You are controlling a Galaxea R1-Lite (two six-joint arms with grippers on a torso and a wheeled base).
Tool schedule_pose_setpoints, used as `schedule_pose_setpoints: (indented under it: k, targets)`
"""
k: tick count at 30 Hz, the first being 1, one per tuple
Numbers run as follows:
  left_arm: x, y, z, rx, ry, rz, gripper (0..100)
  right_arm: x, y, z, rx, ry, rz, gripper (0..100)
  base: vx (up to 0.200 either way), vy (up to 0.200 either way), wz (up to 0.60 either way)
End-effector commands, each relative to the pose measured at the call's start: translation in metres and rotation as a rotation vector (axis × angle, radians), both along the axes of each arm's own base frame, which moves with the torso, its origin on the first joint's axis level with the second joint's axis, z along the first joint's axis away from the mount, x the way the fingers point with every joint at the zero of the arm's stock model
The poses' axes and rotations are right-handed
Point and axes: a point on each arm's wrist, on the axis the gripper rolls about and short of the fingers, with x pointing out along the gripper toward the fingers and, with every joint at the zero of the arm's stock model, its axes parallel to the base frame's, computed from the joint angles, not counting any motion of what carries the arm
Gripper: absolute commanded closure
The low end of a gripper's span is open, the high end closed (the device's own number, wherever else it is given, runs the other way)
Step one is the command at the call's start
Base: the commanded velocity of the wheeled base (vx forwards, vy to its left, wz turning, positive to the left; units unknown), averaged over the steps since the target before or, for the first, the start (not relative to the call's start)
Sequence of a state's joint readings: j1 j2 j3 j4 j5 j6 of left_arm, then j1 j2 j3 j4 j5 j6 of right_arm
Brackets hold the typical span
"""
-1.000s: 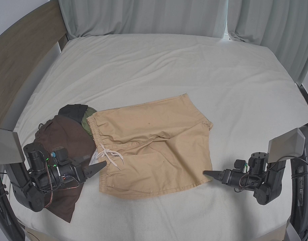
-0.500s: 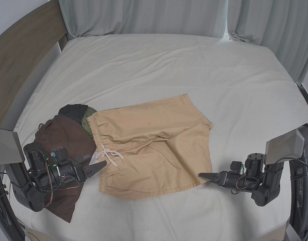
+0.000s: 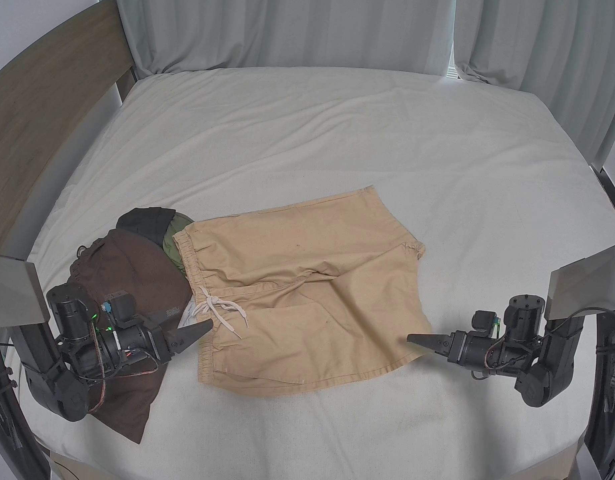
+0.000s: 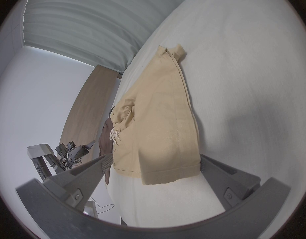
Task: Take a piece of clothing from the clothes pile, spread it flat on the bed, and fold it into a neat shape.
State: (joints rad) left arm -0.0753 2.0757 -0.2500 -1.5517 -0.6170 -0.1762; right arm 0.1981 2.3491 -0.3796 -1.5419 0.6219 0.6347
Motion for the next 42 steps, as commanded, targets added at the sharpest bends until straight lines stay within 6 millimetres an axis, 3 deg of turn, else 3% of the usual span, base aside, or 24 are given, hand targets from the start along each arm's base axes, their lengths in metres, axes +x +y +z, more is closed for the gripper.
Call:
schedule_pose_setpoints:
  k: [1,20,30,31,42]
  targets:
    - [0.0,0.0,0.0,0.0,0.002,0.001,0,-0.003,-0.005,0.01,-0.004,-0.033,-0.007,0,0.0,0.0,0.0]
    - [0.0,0.0,-0.001,0.0,0.005,0.001,0,-0.015,-0.017,0.032,0.007,-0.075,-0.006,0,0.0,0.0,0.0]
    - [0.0,0.0,-0.003,0.002,0.01,0.0,0,-0.012,-0.017,0.021,-0.02,-0.071,0.01,0,0.0,0.0,0.0]
    - [0.0,0.0,-0.003,0.002,0.01,0.0,0,-0.012,-0.017,0.019,-0.023,-0.067,0.011,100,0.0,0.0,0.0]
    - [0.001,0.002,-0.009,0.015,0.022,0.004,0,-0.009,-0.021,0.013,-0.054,-0.085,0.009,100,0.0,0.0,0.0]
